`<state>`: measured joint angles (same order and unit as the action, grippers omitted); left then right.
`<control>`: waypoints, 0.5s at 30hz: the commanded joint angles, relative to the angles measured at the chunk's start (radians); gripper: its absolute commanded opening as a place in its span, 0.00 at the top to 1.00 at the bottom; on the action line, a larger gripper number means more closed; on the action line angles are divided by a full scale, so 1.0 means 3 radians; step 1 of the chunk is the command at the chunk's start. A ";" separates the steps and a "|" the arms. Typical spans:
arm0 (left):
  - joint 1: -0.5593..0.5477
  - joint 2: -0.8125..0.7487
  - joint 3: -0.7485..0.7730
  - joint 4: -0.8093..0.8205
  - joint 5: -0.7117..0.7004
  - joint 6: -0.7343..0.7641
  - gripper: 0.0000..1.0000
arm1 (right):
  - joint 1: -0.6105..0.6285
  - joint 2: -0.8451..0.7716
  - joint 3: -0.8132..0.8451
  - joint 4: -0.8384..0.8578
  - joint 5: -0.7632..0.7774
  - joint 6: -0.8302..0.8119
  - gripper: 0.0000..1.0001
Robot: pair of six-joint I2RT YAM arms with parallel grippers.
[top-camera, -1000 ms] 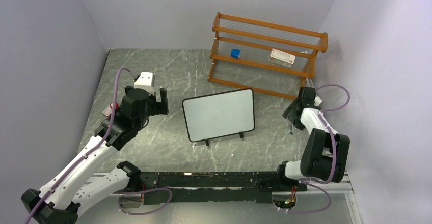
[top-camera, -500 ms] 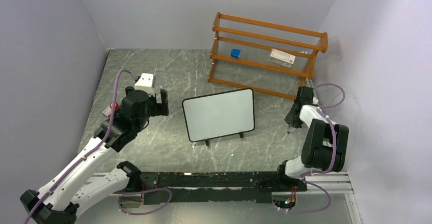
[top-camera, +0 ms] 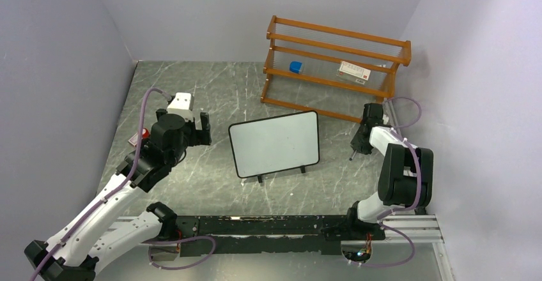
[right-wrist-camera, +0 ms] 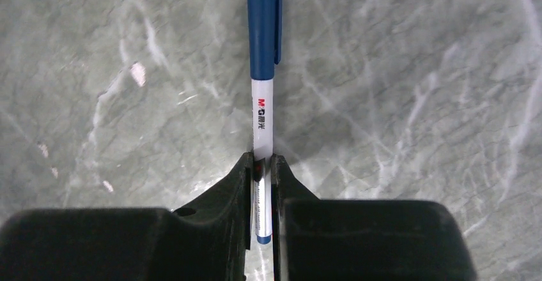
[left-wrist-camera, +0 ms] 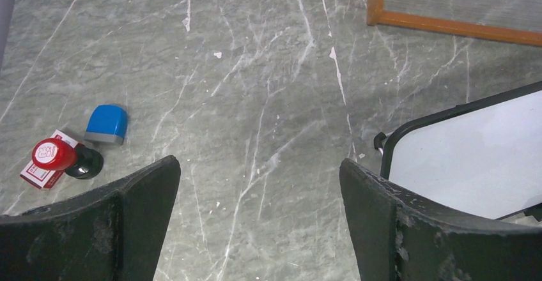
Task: Write a sentence on the whiteboard
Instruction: Open the whiteboard marker at the center of the board.
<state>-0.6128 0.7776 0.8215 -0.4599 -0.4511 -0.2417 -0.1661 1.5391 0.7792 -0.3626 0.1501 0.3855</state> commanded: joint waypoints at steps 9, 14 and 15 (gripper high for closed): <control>-0.0021 -0.0065 0.0109 0.0181 0.0577 -0.0108 0.03 | 0.0337 -0.0572 -0.0013 -0.0298 -0.0111 0.0048 1.00; -0.0019 -0.0060 0.0251 0.0116 0.0871 -0.0190 0.03 | 0.0344 -0.1051 0.0097 -0.0441 -0.0167 0.0047 1.00; -0.0022 -0.0043 0.0294 0.0097 0.0947 -0.0193 0.03 | 0.0349 -0.1148 0.0128 -0.0494 -0.0190 0.0043 1.00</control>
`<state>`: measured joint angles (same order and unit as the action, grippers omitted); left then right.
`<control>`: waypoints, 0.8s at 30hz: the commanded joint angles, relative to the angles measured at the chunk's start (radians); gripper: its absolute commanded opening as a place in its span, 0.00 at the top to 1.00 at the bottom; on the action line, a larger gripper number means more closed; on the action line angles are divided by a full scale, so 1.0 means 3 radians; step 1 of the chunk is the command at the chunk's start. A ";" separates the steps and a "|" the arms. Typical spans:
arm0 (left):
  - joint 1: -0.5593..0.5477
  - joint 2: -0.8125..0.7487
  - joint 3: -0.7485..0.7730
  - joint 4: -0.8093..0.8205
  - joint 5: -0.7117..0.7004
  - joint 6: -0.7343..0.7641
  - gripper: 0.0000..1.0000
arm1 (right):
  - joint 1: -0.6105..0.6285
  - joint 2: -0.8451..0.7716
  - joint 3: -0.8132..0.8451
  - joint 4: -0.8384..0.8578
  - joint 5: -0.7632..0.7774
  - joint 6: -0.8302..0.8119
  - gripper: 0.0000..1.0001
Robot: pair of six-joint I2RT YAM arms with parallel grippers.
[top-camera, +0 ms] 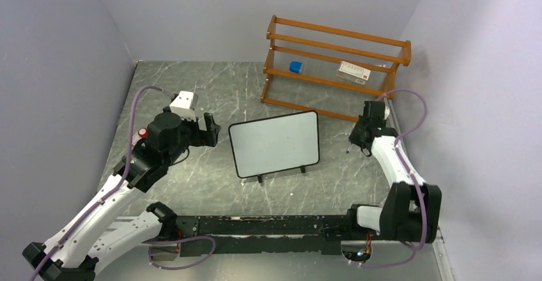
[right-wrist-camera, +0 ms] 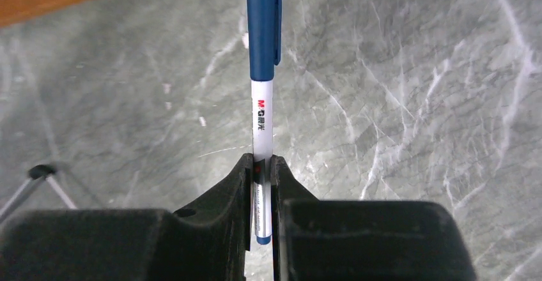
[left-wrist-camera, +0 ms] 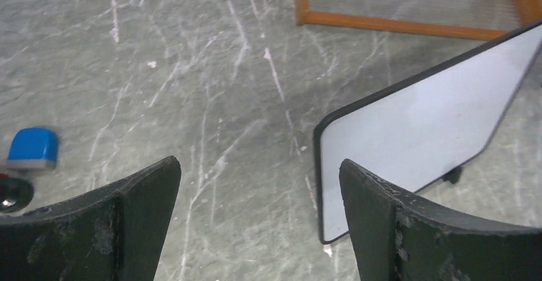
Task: Write a sentence on the whiteboard
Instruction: Open the whiteboard marker at the center of the board.
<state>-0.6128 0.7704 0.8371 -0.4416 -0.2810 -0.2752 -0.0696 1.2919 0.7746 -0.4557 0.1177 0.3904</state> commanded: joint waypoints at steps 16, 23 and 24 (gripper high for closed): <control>-0.0021 0.0630 0.1095 -0.0326 0.1374 -0.0530 0.05 | 0.0853 -0.1205 0.0755 -0.0633 -0.1156 -0.0296 1.00; -0.0020 0.0862 0.1022 -0.0060 0.1762 -0.0928 0.10 | 0.1260 -0.1077 0.0885 -0.0489 -0.1579 -0.0442 1.00; -0.0020 0.0874 0.1008 -0.0011 0.1789 -0.0997 0.10 | 0.1339 -0.1055 0.0900 -0.0458 -0.1579 -0.0442 1.00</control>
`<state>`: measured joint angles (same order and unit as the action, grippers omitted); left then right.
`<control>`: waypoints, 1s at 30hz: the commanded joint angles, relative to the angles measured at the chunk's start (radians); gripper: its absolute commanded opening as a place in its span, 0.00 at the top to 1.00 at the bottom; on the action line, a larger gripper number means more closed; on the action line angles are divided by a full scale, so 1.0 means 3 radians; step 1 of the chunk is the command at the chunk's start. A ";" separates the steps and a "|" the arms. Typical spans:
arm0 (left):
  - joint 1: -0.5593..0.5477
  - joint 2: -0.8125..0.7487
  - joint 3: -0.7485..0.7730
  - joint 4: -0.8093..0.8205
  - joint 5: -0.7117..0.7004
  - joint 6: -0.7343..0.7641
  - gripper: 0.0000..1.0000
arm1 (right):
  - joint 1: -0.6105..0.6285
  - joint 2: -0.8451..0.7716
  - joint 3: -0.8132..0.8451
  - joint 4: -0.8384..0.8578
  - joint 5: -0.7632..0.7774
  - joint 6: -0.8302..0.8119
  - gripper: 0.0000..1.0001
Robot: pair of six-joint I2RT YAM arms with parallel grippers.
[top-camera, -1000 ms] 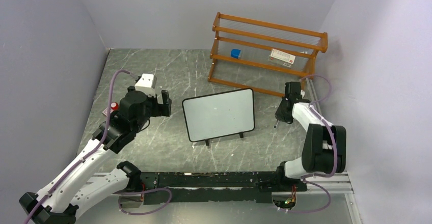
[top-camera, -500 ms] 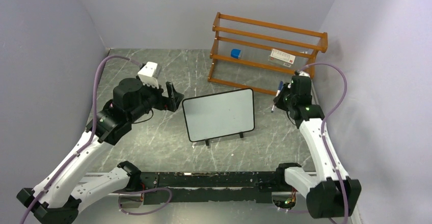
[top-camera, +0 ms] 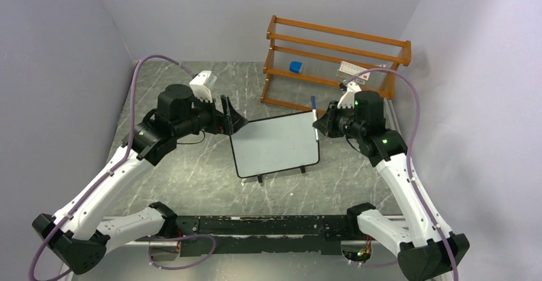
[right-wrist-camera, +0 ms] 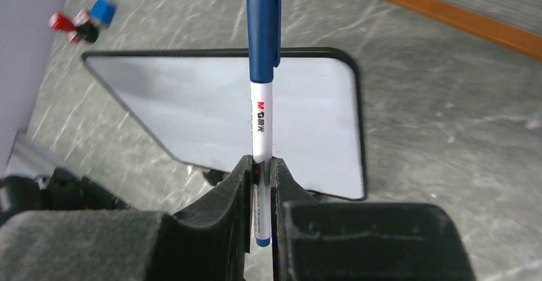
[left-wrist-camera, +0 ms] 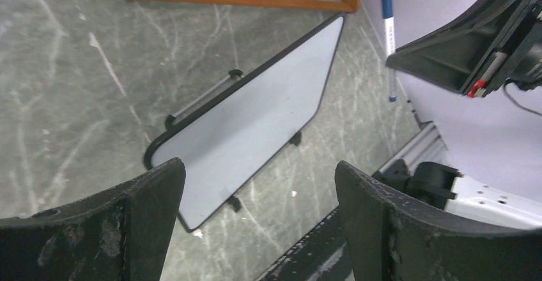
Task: Write a sentence on the whiteboard
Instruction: Open the whiteboard marker at the center of the board.
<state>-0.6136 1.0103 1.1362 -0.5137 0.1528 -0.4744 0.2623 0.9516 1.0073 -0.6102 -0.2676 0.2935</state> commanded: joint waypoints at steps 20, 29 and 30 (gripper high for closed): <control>-0.0049 0.0409 0.0019 0.0462 0.0162 -0.0943 0.19 | 0.2261 0.0896 0.0708 0.0305 0.1410 -0.0078 1.00; -0.0051 0.0321 -0.0106 0.0440 -0.0130 -0.0990 0.26 | 0.2783 0.1153 0.0921 0.0322 0.2035 -0.0121 1.00; -0.0050 0.0311 -0.0111 0.0421 -0.0151 -0.0997 0.27 | 0.2809 0.1153 0.0922 0.0340 0.2068 -0.0128 1.00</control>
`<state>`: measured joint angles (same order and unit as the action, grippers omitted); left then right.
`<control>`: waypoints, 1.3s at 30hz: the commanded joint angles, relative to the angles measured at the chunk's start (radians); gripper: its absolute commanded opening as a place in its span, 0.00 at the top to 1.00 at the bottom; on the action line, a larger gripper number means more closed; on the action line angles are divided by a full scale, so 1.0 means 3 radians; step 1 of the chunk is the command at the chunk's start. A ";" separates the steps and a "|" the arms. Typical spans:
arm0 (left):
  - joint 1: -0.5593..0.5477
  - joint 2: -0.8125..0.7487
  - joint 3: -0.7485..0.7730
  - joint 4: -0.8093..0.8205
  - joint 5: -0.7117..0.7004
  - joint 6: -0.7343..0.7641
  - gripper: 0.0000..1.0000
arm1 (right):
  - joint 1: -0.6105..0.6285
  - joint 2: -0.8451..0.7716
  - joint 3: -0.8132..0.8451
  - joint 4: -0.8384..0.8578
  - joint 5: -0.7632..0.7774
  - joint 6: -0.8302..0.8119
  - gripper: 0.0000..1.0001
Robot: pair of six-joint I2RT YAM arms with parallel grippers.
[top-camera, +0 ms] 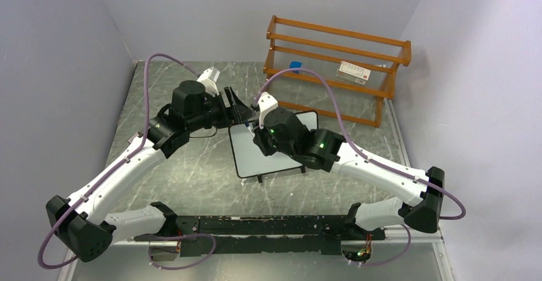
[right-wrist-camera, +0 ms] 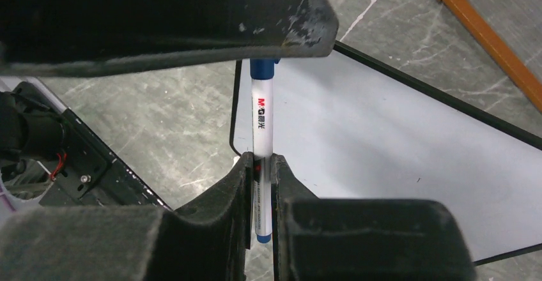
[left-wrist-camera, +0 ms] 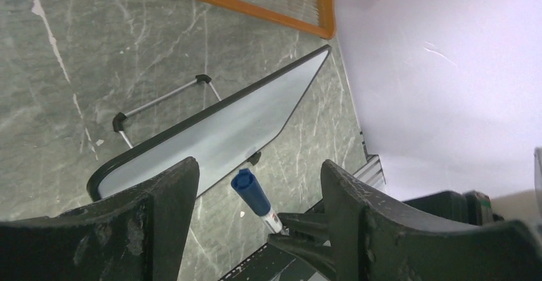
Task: Write a sentence on the whiteboard
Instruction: Open the whiteboard marker at the center of the board.
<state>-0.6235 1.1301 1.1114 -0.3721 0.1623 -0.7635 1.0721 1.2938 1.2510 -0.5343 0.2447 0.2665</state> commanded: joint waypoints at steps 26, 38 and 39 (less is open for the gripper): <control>-0.0004 -0.0181 -0.0291 0.0245 0.0046 -0.0444 0.95 | 0.0211 -0.0053 -0.0202 0.0597 0.0429 -0.0080 1.00; 0.0095 -0.0678 -0.0739 0.0597 -0.0211 -0.1290 0.95 | 0.0209 -0.0995 -0.1364 0.2106 0.0362 0.0673 0.70; 0.0094 -0.0718 -0.0762 0.0620 -0.0238 -0.1353 0.95 | 0.0207 -0.1049 -0.1437 0.2192 0.0365 0.0727 0.67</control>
<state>-0.6041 0.9661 0.9142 -0.2543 0.1432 -1.0603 1.1362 1.0534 0.8909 -0.0921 0.3408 0.3786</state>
